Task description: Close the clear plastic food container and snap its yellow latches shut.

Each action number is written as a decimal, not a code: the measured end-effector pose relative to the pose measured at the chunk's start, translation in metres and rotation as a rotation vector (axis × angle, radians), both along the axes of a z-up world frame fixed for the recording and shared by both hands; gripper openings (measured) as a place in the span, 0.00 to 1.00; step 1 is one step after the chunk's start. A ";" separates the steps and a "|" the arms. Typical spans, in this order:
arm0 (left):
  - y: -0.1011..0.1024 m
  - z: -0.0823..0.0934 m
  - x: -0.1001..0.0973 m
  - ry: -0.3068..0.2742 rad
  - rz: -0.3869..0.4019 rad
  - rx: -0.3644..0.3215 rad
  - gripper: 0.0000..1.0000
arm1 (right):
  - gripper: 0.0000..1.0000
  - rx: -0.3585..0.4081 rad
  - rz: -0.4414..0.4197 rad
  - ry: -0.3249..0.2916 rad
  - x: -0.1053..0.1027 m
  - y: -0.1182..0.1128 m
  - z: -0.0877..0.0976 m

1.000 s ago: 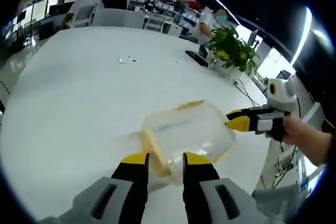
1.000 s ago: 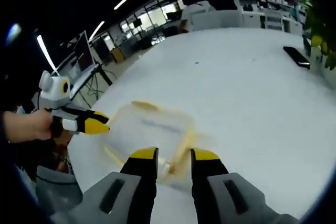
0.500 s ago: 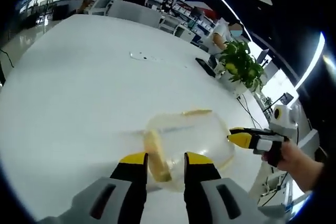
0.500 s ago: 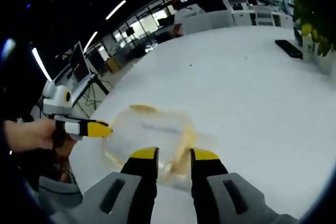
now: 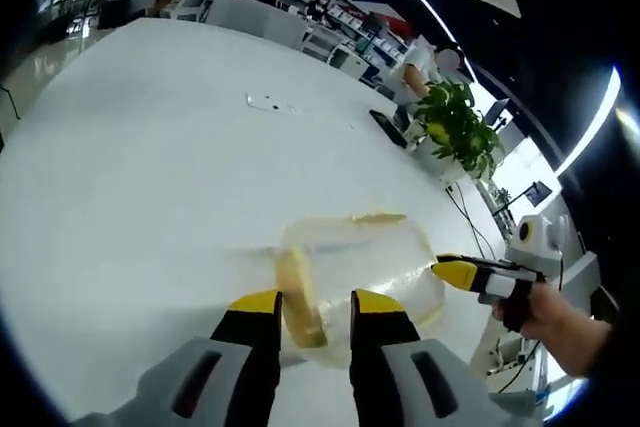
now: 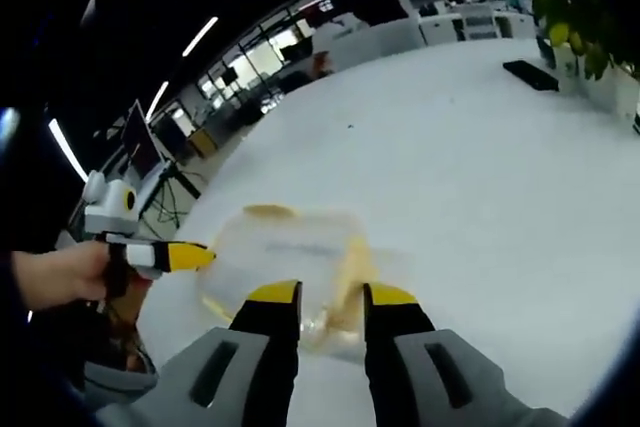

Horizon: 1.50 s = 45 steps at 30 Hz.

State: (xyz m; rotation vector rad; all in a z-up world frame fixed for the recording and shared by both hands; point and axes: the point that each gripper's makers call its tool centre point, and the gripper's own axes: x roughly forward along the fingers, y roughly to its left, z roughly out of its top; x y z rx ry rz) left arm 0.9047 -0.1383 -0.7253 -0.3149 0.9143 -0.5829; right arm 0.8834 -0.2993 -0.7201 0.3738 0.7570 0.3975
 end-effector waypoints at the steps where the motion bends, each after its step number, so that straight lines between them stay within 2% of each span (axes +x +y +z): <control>1: 0.000 0.000 0.000 -0.002 0.001 0.000 0.19 | 0.21 0.003 -0.001 0.001 -0.001 0.003 0.002; 8: 0.000 -0.001 0.001 0.009 0.018 -0.010 0.18 | 0.20 0.017 -0.004 0.016 -0.004 0.006 0.002; 12: 0.000 -0.001 0.001 0.029 0.046 -0.031 0.16 | 0.20 0.039 -0.003 0.050 -0.004 0.006 0.000; 13: -0.001 0.000 0.000 0.037 0.060 -0.046 0.13 | 0.20 0.043 -0.002 0.061 -0.004 0.006 0.000; 14: -0.014 0.007 -0.005 0.056 0.030 -0.141 0.14 | 0.19 0.055 -0.004 0.094 -0.007 0.007 -0.002; 15: 0.002 0.003 -0.005 0.038 0.051 -0.063 0.14 | 0.19 0.050 -0.001 0.084 -0.002 0.008 -0.004; 16: 0.002 0.002 -0.003 0.027 0.035 -0.045 0.14 | 0.19 0.057 -0.001 0.092 -0.001 0.008 -0.006; 18: -0.002 0.000 -0.001 0.030 0.043 -0.053 0.13 | 0.19 0.135 -0.013 0.130 -0.001 0.014 -0.007; 19: -0.003 0.001 -0.002 0.026 0.040 -0.042 0.13 | 0.21 0.178 -0.069 0.156 0.002 0.010 -0.007; 20: -0.005 0.001 -0.004 0.023 0.046 -0.040 0.13 | 0.20 0.186 -0.079 0.148 0.003 0.007 -0.006; 21: -0.006 0.002 -0.005 0.023 0.049 -0.042 0.13 | 0.21 0.168 -0.092 0.140 0.003 0.006 -0.006; 22: -0.005 0.000 -0.003 0.047 0.051 -0.051 0.13 | 0.21 0.137 -0.069 0.123 0.002 0.008 -0.004; 24: -0.004 0.000 -0.002 0.034 0.046 -0.043 0.14 | 0.21 0.147 -0.065 0.131 0.002 0.007 -0.004; 31: -0.001 -0.001 -0.001 0.057 0.041 -0.063 0.16 | 0.24 0.131 -0.039 0.128 0.002 0.009 -0.002; 33: -0.002 0.001 -0.002 0.023 0.014 -0.045 0.16 | 0.24 0.125 -0.035 0.125 0.001 0.011 -0.001; 35: -0.002 0.003 -0.001 -0.025 -0.041 -0.002 0.16 | 0.24 0.076 -0.005 0.092 0.001 0.010 0.001; 39: -0.003 0.008 0.003 -0.056 -0.102 0.036 0.18 | 0.24 -0.007 0.055 0.053 0.001 0.010 0.005; 45: -0.008 0.021 0.008 -0.113 -0.181 0.088 0.21 | 0.24 -0.029 0.068 0.019 0.005 0.008 0.013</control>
